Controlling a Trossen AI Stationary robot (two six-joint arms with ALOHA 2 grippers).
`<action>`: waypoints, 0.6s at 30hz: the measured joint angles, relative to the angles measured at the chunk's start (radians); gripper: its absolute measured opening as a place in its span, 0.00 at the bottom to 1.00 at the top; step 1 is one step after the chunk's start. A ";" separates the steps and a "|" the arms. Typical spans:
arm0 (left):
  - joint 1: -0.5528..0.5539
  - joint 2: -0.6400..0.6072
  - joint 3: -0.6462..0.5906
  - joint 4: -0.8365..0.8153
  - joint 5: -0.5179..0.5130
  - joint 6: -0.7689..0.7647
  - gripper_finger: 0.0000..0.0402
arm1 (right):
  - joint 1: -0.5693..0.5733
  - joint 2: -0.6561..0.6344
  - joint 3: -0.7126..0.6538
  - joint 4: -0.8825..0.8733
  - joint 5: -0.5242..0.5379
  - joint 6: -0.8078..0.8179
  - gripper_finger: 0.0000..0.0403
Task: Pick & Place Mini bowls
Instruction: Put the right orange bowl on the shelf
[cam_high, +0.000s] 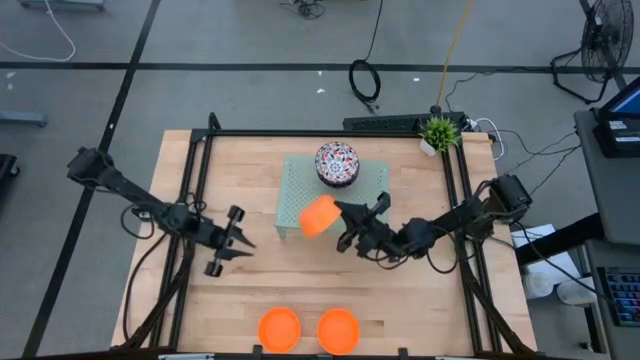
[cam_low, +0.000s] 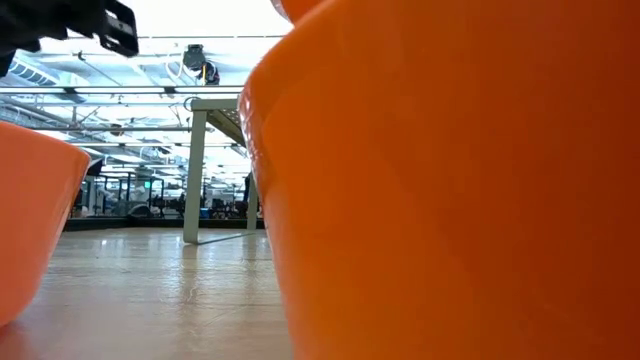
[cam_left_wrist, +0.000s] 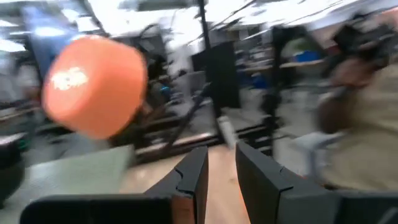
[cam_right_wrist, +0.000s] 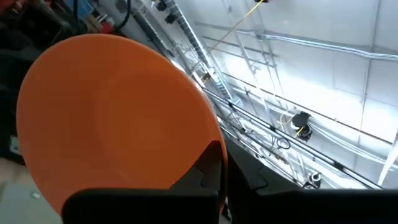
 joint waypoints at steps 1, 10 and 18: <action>0.000 0.015 0.000 0.020 -0.039 0.025 0.22 | -0.008 -0.001 0.000 -0.009 -0.004 0.000 0.00; 0.002 0.042 0.000 0.056 -0.180 0.202 0.22 | -0.057 -0.006 0.000 -0.010 0.018 0.003 0.00; 0.055 0.041 0.016 0.198 -0.414 0.362 0.22 | -0.099 -0.006 0.059 -0.026 0.019 0.001 0.00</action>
